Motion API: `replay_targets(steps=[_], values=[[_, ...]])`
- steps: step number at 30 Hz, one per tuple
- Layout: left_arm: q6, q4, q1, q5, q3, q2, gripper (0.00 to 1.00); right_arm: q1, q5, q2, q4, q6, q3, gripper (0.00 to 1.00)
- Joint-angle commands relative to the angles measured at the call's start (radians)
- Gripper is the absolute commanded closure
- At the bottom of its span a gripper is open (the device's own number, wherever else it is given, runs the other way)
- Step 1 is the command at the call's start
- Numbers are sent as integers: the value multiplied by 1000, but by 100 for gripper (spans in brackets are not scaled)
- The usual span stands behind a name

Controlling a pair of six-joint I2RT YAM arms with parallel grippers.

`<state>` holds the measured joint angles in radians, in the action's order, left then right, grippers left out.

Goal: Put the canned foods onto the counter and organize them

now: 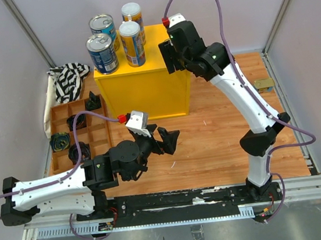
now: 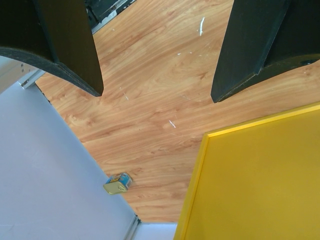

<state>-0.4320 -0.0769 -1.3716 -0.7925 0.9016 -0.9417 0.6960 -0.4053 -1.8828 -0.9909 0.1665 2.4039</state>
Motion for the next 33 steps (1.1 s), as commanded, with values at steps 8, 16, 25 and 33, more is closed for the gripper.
replay_targets(steps=[8,16,25,33], values=[[-37,2,-11,-22,39,-23,6,-51,-78,102,49,-58,-100,29],[-39,0,-11,-28,42,-32,6,-84,-59,108,67,-69,-106,29],[-31,-2,-11,-31,46,-40,6,-108,40,101,143,-138,-120,33],[-33,-8,-11,-43,39,-37,6,-121,143,111,244,-252,-181,40]])
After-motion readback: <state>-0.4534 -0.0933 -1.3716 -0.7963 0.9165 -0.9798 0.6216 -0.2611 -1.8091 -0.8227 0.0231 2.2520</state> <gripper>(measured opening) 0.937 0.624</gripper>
